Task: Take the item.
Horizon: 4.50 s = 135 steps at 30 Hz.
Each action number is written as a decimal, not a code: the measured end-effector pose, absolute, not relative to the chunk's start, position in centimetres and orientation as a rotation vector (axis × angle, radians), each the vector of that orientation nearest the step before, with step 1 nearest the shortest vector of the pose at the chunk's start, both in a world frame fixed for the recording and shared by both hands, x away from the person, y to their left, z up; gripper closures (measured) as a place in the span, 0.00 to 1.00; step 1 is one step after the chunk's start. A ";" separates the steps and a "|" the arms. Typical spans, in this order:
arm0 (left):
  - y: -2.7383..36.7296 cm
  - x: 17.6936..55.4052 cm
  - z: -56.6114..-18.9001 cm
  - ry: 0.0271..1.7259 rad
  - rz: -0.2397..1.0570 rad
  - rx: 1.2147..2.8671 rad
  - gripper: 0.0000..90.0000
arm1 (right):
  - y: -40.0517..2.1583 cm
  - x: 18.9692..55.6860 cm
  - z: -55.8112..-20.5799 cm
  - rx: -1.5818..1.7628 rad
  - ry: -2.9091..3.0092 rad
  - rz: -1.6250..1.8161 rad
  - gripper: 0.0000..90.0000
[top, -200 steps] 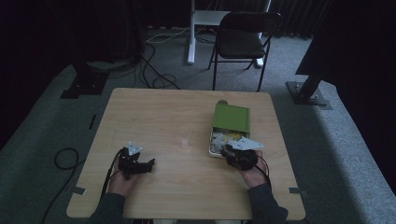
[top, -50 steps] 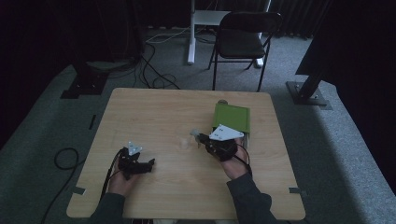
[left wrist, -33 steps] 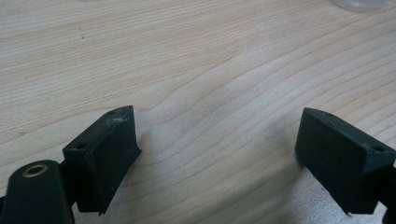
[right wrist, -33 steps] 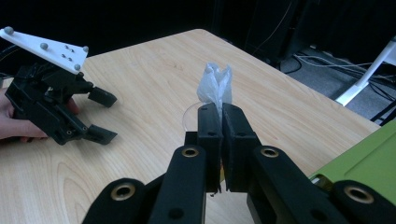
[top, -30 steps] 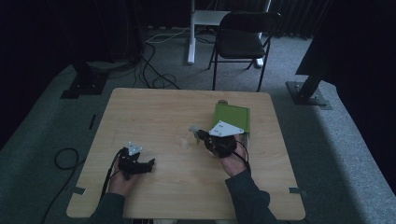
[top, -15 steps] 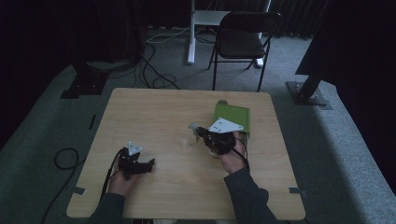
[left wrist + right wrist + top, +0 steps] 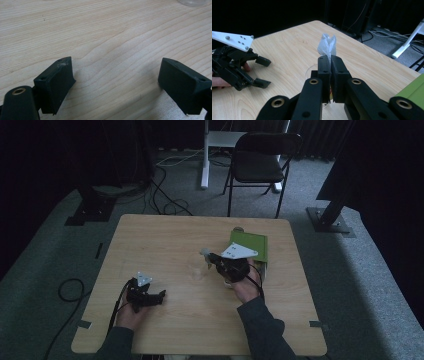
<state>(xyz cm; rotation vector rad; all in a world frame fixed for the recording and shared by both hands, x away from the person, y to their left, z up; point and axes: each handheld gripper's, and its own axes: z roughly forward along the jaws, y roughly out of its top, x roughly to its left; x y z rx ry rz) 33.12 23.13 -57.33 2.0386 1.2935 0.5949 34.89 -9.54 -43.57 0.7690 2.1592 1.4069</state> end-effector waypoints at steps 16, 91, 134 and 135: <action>23.1 33.1 -57.3 1.293 0.594 2.039 0.15 | -8.8 35.6 -43.4 0.754 2.164 1.394 0.97; 23.1 33.1 -57.3 1.293 0.594 2.038 0.15 | -5.3 39.0 -43.9 0.809 2.182 1.388 0.97; 23.1 33.1 -57.3 1.291 0.596 2.042 0.15 | -8.2 31.3 -50.5 0.720 2.330 1.278 0.54; 23.1 33.1 -57.3 1.291 0.596 2.042 0.15 | -8.2 31.3 -50.5 0.720 2.330 1.278 0.54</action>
